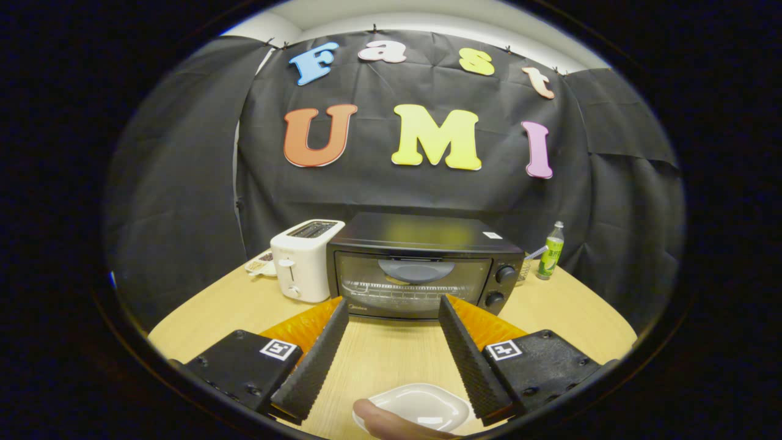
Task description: Open the toaster oven, put the food inside, and close the toaster oven door.
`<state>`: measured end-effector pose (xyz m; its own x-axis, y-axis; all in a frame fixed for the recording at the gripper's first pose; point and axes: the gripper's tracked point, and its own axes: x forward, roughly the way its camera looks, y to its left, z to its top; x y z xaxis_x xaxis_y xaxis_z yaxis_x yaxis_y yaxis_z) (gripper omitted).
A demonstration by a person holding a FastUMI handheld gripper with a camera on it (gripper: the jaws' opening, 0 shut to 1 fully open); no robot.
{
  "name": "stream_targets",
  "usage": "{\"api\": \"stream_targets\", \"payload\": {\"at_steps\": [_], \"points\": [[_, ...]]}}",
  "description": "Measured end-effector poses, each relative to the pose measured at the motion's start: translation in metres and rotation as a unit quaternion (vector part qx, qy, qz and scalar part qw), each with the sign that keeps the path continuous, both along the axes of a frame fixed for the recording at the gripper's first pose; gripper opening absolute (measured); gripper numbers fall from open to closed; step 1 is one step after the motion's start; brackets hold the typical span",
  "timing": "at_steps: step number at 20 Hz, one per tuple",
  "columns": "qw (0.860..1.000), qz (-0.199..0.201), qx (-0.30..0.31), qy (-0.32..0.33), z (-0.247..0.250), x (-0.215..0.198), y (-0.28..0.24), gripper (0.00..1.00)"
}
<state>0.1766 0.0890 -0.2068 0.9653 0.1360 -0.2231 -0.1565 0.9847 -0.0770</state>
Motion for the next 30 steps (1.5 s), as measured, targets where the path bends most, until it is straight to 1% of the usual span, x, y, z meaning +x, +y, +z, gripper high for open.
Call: {"api": "stream_targets", "payload": {"at_steps": [2, 5, 11, 14, 18, 20, 22, 25, 28, 30], "points": [[1.0, -0.003, -0.006, -0.006, 0.011, -0.013, -0.006, 0.97], [1.0, -0.01, 0.005, -0.008, 0.034, -0.033, -0.018, 0.97], [0.997, -0.058, 0.054, -0.026, 0.11, -0.077, -0.063, 0.99], [0.994, -0.064, 0.072, -0.048, 0.144, -0.106, -0.078, 1.0], [0.993, -0.067, 0.066, -0.077, 0.17, -0.143, -0.094, 1.0], [0.993, -0.062, 0.062, -0.083, 0.175, -0.16, -0.098, 1.0], [0.994, -0.056, 0.059, -0.074, 0.169, -0.175, -0.098, 1.0], [0.993, -0.052, 0.072, -0.077, 0.166, -0.197, -0.101, 1.0], [0.991, -0.069, 0.068, -0.089, 0.16, -0.207, -0.109, 1.0], [0.993, -0.067, 0.057, -0.078, 0.148, -0.21, -0.102, 1.0]]}}
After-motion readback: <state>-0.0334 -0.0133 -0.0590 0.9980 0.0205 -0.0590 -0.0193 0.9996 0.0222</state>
